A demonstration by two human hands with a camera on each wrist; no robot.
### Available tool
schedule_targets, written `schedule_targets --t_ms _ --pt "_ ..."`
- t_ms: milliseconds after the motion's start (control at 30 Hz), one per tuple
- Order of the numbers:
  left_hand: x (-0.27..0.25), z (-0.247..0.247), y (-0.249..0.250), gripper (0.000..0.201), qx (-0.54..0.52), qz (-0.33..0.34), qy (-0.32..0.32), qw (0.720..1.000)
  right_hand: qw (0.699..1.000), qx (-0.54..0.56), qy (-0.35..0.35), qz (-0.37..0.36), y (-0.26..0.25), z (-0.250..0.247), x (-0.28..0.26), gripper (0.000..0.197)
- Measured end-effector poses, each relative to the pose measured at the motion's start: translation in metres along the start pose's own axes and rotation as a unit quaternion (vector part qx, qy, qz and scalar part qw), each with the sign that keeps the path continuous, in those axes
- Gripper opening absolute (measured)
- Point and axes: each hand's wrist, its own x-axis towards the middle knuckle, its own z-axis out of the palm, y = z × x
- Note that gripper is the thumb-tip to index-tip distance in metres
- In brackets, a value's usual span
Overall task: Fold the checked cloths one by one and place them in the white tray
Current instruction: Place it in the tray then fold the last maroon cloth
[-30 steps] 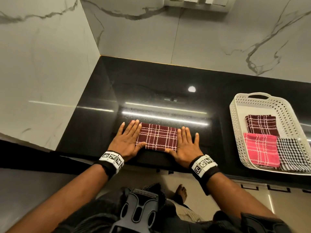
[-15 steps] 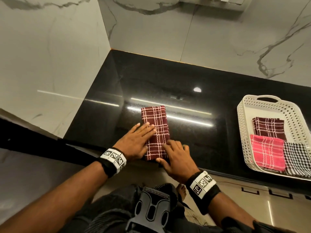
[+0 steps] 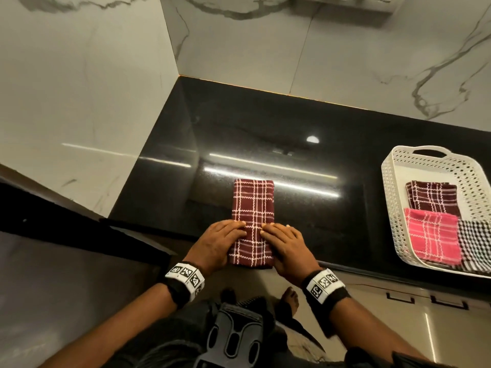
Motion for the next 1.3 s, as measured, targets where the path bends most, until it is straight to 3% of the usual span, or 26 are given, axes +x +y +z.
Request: schedule_targets --t_ms 67,200,433,567,700,767,833,900,967,1033,1167,1300 --pt "0.009 -0.013 0.005 0.037 -0.108 -0.069 0.036 0.991 0.989 0.117 0.063 0.061 -0.007 -0.006 0.008 0.034" --pt "0.047 -0.031 0.008 0.014 -0.193 -0.254 0.060 0.946 0.922 0.284 0.111 0.239 -0.021 -0.022 0.050 0.022" --pt "0.098 -0.033 0.001 0.025 -0.151 -0.404 0.028 0.902 0.917 0.136 0.041 0.372 -0.019 -0.030 0.101 0.041" --pt "0.101 -0.035 0.003 0.025 -0.138 -0.405 0.035 0.903 0.899 0.130 0.039 0.417 -0.020 -0.031 0.108 0.039" --pt "0.086 -0.031 0.008 0.031 -0.133 -0.361 0.063 0.921 0.896 0.164 0.065 0.407 -0.025 -0.035 0.098 0.029" --pt "0.078 -0.024 0.011 0.037 -0.064 -0.293 0.090 0.950 0.924 0.097 0.109 0.354 -0.031 -0.032 0.089 0.032" --pt "0.076 -0.017 0.009 0.048 0.041 -0.205 0.090 0.974 0.956 -0.014 0.108 0.271 -0.037 -0.027 0.086 0.050" --pt "0.078 -0.013 0.002 0.061 0.095 -0.145 0.024 0.985 0.976 -0.049 0.033 0.209 -0.038 -0.022 0.090 0.067" --pt "0.083 -0.010 -0.007 0.066 0.118 -0.113 -0.055 0.985 0.980 -0.054 -0.048 0.183 -0.032 -0.017 0.092 0.067" --pt "0.087 -0.009 -0.019 0.067 0.129 -0.091 -0.096 0.983 0.978 -0.041 -0.087 0.187 -0.021 -0.014 0.093 0.070" --pt "0.107 -0.022 -0.030 0.070 0.093 -0.095 -0.143 0.981 0.972 0.005 -0.121 0.200 -0.012 -0.019 0.100 0.075" --pt "0.144 -0.042 -0.029 0.077 -0.025 -0.181 -0.167 0.969 0.969 0.069 -0.082 0.223 -0.005 -0.017 0.089 0.090"
